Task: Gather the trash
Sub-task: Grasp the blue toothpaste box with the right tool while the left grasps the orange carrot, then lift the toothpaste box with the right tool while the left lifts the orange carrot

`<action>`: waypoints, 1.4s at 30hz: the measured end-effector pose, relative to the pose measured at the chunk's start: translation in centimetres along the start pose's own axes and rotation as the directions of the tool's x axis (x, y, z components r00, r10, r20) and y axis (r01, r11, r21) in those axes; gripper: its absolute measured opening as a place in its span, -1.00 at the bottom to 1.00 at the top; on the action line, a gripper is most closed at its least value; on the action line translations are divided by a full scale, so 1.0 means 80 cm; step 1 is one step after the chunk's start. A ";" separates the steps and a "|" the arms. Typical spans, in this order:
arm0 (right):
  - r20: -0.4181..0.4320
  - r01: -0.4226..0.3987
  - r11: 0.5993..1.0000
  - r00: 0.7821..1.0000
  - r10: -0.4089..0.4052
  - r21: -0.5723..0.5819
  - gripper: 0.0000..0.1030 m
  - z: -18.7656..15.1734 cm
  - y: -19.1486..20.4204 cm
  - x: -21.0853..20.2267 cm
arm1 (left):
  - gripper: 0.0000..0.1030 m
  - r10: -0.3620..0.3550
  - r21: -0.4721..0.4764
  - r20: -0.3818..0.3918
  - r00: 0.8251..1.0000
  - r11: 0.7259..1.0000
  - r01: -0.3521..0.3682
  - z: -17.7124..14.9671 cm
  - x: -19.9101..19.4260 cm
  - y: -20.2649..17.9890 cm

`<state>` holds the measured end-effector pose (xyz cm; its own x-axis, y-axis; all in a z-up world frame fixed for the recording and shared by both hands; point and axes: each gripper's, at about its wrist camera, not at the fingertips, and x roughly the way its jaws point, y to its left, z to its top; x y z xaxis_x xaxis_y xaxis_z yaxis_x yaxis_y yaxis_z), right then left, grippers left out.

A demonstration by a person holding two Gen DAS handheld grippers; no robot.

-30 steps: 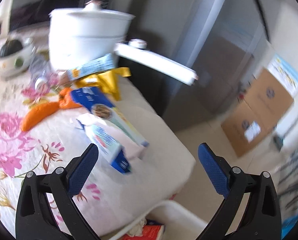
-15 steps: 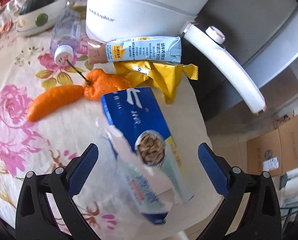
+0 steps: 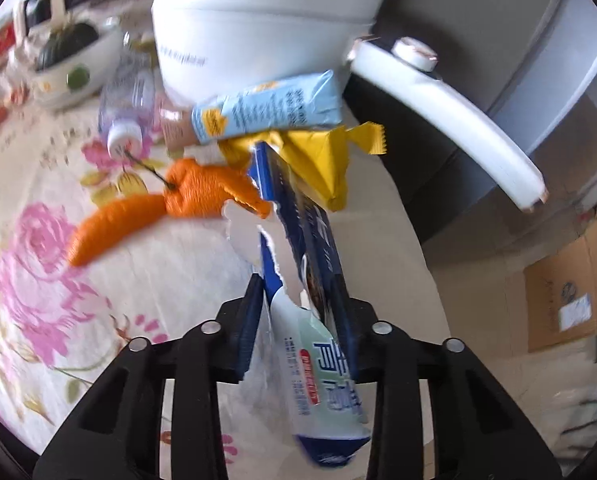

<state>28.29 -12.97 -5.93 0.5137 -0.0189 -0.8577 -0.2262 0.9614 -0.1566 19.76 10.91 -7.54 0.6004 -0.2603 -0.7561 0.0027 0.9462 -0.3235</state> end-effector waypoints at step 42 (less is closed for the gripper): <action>0.389 -0.184 0.953 0.918 0.078 0.241 -0.55 -0.086 -0.018 -0.152 | -0.75 0.032 0.090 0.166 0.986 0.995 -0.047 0.047 -0.016 -0.063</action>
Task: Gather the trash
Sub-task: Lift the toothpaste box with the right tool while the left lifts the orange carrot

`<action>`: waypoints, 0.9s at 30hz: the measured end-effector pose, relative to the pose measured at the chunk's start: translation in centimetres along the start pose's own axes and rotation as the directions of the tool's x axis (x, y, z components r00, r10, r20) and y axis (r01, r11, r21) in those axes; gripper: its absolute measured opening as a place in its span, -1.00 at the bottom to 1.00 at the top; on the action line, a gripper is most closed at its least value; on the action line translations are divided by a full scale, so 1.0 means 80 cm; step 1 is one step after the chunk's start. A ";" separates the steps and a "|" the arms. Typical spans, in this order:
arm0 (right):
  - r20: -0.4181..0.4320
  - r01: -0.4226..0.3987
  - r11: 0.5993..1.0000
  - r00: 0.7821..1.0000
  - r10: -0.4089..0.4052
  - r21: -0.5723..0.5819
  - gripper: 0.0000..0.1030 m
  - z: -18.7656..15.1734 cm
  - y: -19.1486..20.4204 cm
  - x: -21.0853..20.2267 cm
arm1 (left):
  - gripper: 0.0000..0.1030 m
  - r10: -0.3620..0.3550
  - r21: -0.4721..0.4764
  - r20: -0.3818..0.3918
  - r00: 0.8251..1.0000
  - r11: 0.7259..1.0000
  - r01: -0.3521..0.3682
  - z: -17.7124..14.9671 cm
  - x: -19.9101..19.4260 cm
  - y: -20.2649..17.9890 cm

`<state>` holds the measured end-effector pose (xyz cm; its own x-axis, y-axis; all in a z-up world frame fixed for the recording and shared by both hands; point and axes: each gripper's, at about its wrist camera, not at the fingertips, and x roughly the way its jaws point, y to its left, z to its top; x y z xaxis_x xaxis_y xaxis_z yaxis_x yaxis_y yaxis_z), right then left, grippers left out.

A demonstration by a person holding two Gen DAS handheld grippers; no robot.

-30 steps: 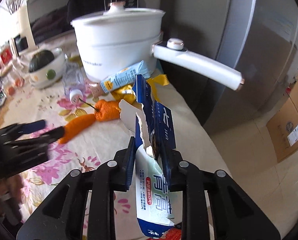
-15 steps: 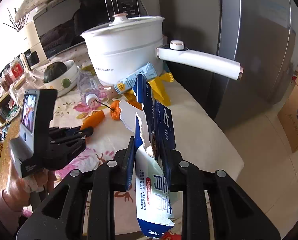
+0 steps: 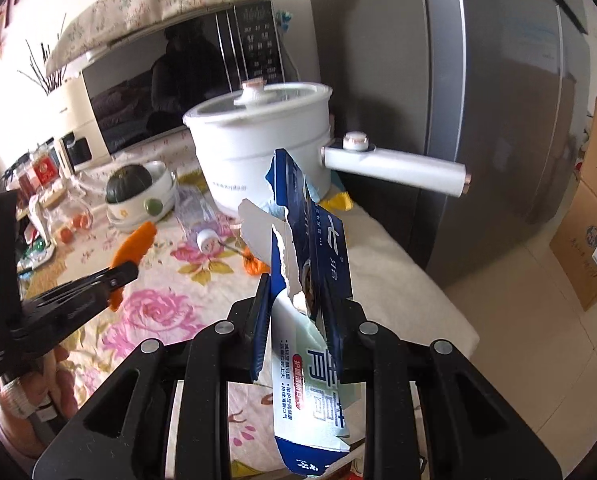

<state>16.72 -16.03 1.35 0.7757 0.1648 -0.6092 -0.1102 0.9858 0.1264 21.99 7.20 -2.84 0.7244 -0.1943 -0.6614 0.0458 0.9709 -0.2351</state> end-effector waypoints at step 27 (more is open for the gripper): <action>0.162 0.265 0.950 0.943 -0.291 0.167 -0.52 -0.046 -0.067 -0.109 | -0.75 -0.188 0.103 0.107 0.976 0.979 0.177 -0.044 -0.066 -0.095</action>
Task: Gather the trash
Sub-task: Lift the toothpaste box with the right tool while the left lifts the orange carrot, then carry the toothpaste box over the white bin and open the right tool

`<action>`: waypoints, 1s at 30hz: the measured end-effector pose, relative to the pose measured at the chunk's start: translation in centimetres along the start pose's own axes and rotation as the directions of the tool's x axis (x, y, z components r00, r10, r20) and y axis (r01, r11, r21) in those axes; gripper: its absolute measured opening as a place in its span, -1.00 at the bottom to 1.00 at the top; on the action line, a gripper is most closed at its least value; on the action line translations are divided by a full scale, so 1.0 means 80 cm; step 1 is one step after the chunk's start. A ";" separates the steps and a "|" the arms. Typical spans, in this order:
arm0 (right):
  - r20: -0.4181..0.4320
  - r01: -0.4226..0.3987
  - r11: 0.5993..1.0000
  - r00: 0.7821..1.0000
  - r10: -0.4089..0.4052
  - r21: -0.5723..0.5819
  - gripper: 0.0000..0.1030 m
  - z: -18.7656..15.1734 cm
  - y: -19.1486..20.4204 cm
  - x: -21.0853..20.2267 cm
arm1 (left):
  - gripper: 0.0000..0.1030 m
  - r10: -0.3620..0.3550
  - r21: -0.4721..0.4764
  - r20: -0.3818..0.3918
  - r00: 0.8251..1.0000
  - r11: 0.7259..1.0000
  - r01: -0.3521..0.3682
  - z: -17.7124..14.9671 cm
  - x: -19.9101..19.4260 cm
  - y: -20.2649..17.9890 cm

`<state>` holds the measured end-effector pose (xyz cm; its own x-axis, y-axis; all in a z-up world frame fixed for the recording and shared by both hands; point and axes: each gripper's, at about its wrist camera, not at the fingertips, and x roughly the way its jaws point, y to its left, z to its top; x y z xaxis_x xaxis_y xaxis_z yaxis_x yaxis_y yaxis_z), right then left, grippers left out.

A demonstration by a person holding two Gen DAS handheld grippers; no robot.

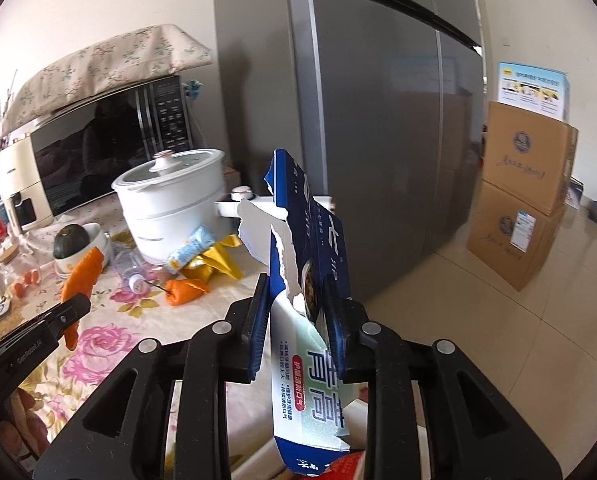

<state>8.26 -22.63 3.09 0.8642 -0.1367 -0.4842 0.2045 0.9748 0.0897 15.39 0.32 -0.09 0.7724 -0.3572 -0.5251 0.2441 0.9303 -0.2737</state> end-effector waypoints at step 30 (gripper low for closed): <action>0.031 0.343 0.930 0.936 -0.350 0.133 0.76 -0.060 -0.102 -0.071 | -0.71 -0.190 0.167 -0.145 0.971 0.962 0.214 -0.063 0.008 -0.121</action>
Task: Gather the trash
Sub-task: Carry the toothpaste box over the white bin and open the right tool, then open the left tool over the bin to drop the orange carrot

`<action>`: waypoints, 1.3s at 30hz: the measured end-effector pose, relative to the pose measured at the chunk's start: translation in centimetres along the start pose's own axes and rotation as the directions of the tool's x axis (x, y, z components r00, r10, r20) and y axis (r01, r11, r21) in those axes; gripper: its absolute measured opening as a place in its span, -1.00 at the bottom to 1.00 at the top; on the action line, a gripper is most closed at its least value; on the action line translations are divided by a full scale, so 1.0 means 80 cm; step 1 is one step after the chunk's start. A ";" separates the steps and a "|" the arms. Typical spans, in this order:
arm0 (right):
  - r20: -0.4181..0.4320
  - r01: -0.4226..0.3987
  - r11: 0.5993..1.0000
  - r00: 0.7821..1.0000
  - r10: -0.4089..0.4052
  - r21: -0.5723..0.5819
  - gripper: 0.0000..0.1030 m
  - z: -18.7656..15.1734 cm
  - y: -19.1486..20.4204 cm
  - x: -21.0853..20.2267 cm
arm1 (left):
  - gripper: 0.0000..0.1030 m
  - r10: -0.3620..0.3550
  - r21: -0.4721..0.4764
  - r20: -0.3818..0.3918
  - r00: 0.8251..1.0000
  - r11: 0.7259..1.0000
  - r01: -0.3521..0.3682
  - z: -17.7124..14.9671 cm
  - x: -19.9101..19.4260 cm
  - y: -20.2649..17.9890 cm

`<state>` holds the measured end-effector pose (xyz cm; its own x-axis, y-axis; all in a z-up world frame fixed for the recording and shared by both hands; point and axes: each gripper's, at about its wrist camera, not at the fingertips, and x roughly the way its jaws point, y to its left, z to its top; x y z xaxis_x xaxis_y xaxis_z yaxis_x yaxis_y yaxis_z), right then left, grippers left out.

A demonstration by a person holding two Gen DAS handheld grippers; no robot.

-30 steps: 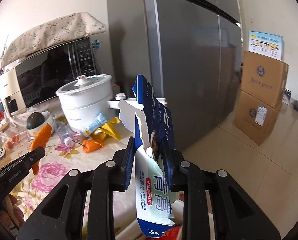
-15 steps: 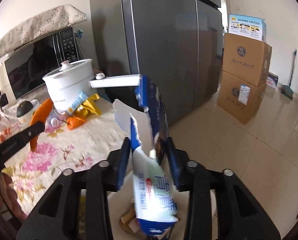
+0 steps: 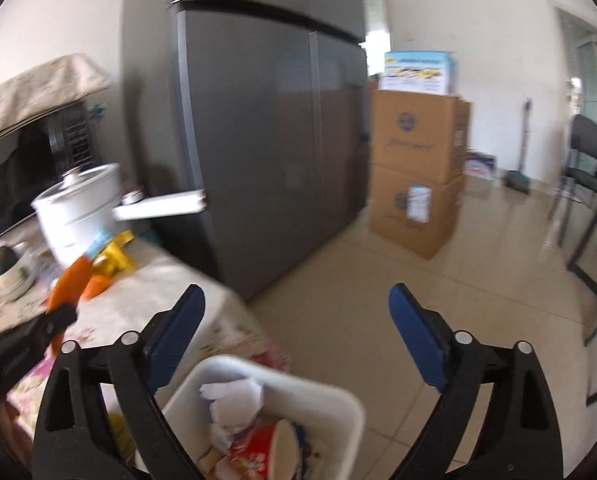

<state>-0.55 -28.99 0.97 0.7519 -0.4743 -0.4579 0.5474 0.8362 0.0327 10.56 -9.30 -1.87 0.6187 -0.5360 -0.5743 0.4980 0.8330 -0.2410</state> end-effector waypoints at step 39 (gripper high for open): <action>-0.089 0.001 0.997 0.996 -0.008 -0.077 0.86 -0.013 0.036 0.034 | 0.19 0.033 -0.043 -0.095 0.995 0.998 -0.038 -0.023 0.021 0.019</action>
<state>2.67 -27.56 -1.10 0.7118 -0.4549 -0.5352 0.5186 0.8543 -0.0363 11.26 -8.71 -4.63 0.5745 -0.4925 -0.6538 0.4480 0.8577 -0.2525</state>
